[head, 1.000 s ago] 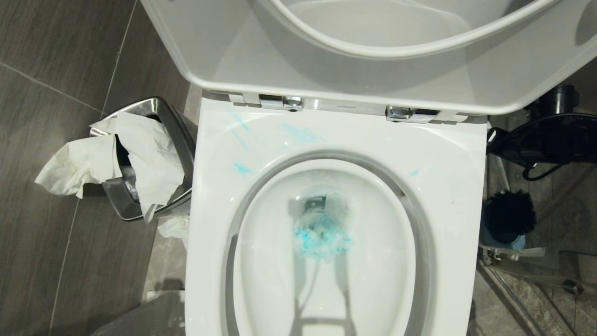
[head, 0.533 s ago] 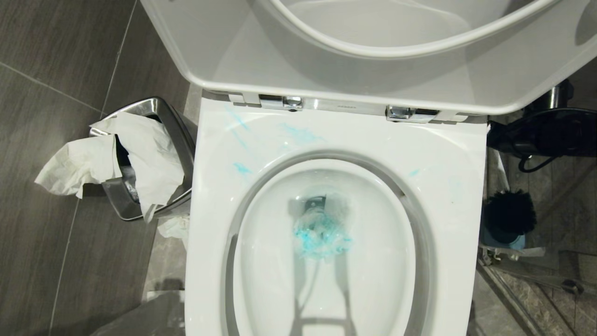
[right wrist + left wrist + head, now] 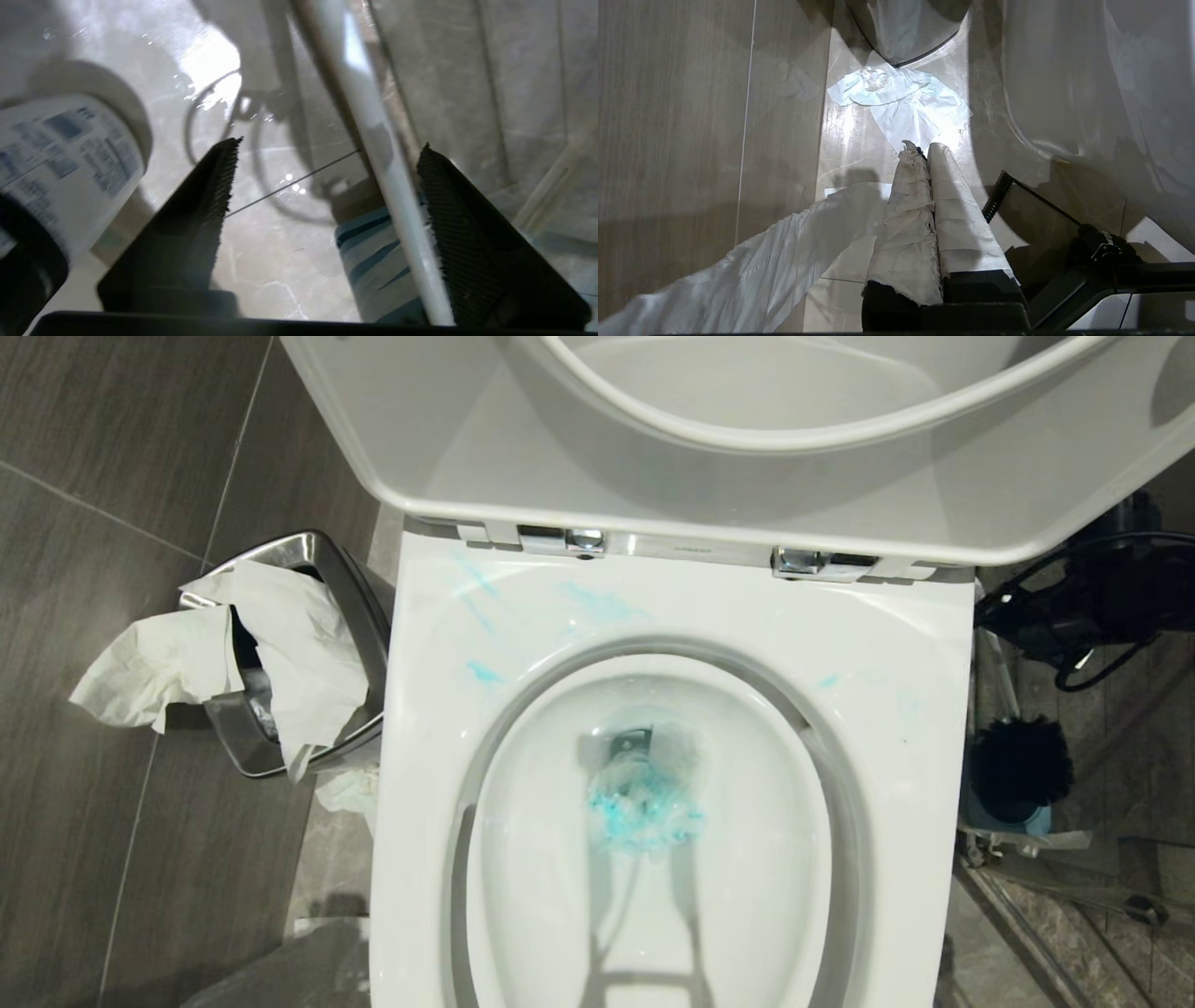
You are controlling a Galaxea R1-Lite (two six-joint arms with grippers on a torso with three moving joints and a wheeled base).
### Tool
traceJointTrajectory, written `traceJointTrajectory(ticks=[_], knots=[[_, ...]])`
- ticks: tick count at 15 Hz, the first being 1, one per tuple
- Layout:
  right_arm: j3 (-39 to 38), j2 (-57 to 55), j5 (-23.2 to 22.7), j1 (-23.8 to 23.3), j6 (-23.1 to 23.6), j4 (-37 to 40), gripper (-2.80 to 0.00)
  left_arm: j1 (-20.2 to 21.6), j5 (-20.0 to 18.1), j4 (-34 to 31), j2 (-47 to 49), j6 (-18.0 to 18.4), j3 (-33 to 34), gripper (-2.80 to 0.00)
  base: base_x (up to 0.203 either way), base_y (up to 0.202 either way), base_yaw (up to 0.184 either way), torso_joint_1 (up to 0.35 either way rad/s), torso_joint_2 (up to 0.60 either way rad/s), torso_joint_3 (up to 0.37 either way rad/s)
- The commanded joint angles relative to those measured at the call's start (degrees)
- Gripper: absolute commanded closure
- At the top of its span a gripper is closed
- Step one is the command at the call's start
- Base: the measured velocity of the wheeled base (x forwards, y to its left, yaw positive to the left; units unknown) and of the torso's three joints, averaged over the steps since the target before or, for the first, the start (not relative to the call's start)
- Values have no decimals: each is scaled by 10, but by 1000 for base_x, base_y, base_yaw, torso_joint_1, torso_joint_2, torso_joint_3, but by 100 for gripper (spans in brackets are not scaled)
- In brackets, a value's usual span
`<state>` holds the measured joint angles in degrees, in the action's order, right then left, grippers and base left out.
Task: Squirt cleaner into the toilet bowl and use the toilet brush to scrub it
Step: Scrub the toilet bowl
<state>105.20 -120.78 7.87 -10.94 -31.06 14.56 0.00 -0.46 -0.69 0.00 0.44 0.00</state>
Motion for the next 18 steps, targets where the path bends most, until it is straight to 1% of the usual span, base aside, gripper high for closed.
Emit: traceJointTrajectory(ticks=[1,9,18], knots=[[1,-3,0,-9,-5,2,-280,0,0,0,0,0,0,0,0,0,0,0,0,0],[-22,-17,0,-20,-7,10,-280,0,0,0,0,0,0,0,0,0,0,0,0,0],[4,-54,-6,-20,-8,6,-280,0,0,0,0,0,0,0,0,0,0,0,0,0]])
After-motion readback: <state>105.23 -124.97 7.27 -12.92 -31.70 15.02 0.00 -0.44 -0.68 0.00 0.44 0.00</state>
